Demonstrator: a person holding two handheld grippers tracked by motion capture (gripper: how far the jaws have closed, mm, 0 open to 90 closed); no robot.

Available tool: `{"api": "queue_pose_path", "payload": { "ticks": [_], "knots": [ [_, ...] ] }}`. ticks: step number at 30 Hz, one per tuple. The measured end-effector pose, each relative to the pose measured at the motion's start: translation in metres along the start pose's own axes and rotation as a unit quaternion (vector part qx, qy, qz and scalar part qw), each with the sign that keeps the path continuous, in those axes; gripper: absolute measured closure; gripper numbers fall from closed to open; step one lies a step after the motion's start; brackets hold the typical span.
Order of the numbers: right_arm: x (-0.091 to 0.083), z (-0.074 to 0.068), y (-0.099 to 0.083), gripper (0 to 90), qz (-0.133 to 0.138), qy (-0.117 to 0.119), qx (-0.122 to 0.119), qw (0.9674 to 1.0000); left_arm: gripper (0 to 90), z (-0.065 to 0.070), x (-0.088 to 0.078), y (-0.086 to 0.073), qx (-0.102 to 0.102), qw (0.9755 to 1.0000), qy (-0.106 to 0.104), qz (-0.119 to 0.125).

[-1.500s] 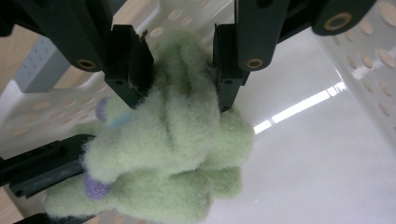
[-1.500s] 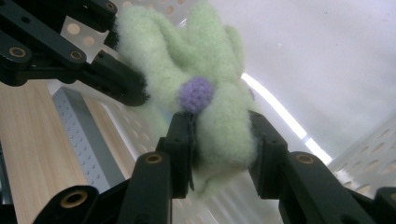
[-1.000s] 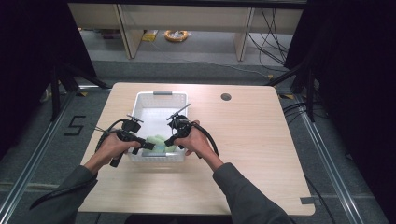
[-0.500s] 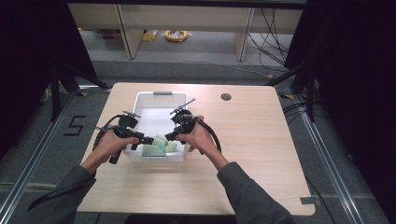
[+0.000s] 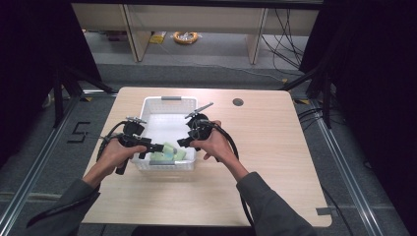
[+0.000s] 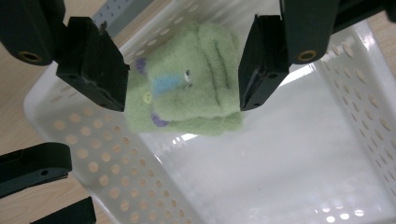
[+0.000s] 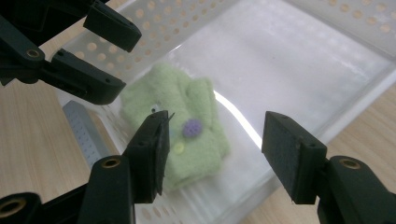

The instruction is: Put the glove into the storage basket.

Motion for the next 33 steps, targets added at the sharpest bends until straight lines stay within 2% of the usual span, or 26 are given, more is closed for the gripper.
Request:
{"api": "queue_pose_path", "payload": {
  "ticks": [2, 4, 5, 7, 8, 9, 10, 12, 15, 18, 19, 20, 21, 22, 24, 25, 26, 28, 33],
  "knots": [
    [-0.003, 0.002, -0.002, 41.6, 0.005, -0.002, 0.013, 0.9999, 31.5, 0.002, -0.002, -0.001, 0.003, 1.0, -0.001, 0.008],
    [-0.009, 0.004, -0.004, 41.1, -0.005, -0.005, 0.018, 0.9998, 30.3, 0.004, -0.004, -0.001, 0.005, 0.9999, -0.002, 0.012],
    [-0.009, 0.007, -0.005, 40.8, 0.008, -0.004, 0.011, 0.9999, 29.8, 0.005, -0.005, -0.001, 0.004, 0.9999, -0.001, 0.012],
    [-0.012, 0.008, -0.007, 40.3, 0.004, -0.014, 0.02, 0.9997, 29.2, 0.006, -0.005, -0.002, 0.009, 0.9997, -0.007, 0.019],
    [-0.014, 0.009, -0.007, 39.9, 0.014, -0.004, 0.007, 0.9999, 28.7, 0.008, -0.006, -0.002, 0.009, 0.9997, -0.007, 0.02],
    [-0.015, 0.01, -0.008, 39.6, 0.022, 0.0, 0.007, 0.9997, 28.2, 0.009, -0.007, -0.002, 0.014, 0.9996, -0.008, 0.022],
    [-0.018, 0.011, -0.009, 39.4, 0.017, -0.003, 0.01, 0.9998, 27.5, 0.01, -0.008, -0.002, 0.016, 0.9995, -0.01, 0.024],
    [-0.019, 0.011, -0.01, 39.0, 0.025, 0.0, 0.012, 0.9996, 23.0, 0.012, -0.008, -0.002, 0.014, 0.9995, -0.006, 0.028],
    [-0.028, 0.014, -0.014, 38.2, 0.035, 0.003, 0.01, 0.9993, 22.5, 0.021, -0.012, -0.002, 0.024, 0.9989, -0.013, 0.039],
    [-0.032, 0.015, -0.018, 38.1, 0.042, 0.002, 0.008, 0.9991, 22.2, 0.025, -0.013, -0.003, 0.021, 0.9985, -0.019, 0.047],
    [-0.037, 0.016, -0.021, 38.0, 0.044, 0.004, 0.01, 0.999, 21.8, 0.028, -0.013, -0.004, 0.019, 0.9979, -0.022, 0.057],
    [-0.04, 0.017, -0.023, 37.9, 0.044, 0.004, 0.007, 0.999, 21.5, 0.029, -0.014, -0.005, 0.022, 0.9981, -0.022, 0.053],
    [-0.042, 0.018, -0.025, 37.9, 0.046, 0.002, 0.007, 0.9989, 21.3, 0.032, -0.013, -0.006, 0.016, 0.9974, -0.024, 0.065],
    [-0.044, 0.018, -0.026, 37.9, 0.054, -0.005, 0.013, 0.9984, 21.3, 0.032, -0.014, -0.007, 0.026, 0.9977, -0.027, 0.057],
    [-0.051, 0.021, -0.03, 37.8, 0.058, -0.01, 0.008, 0.9982, 21.3, 0.034, -0.014, -0.007, 0.024, 0.9975, -0.029, 0.06],
    [-0.053, 0.022, -0.033, 37.8, 0.066, -0.014, 0.008, 0.9977, 21.2, 0.038, -0.013, -0.009, 0.023, 0.9966, -0.032, 0.072],
    [-0.057, 0.024, -0.035, 37.8, 0.06, -0.013, 0.006, 0.9981, 21.2, 0.038, -0.013, -0.009, 0.023, 0.9966, -0.032, 0.072],
    [-0.064, 0.026, -0.04, 37.7, 0.063, -0.023, 0.005, 0.9977, 21.2, 0.044, -0.014, -0.012, 0.038, 0.9963, -0.035, 0.068],
    [-0.079, 0.034, -0.055, 37.6, 0.068, -0.043, 0.006, 0.9967, 21.0, 0.055, -0.012, -0.016, 0.044, 0.9949, -0.045, 0.078]
  ]
}}
Point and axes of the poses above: each handheld gripper's, and its own axes: x roughly forward along the jaws, y roughly out of its top, z roughly to its right, the point moved 2 cm from there along x, roughly forward along the jaws, and after that the axes turned 13 degrees about -y, right-handed, at the moved point
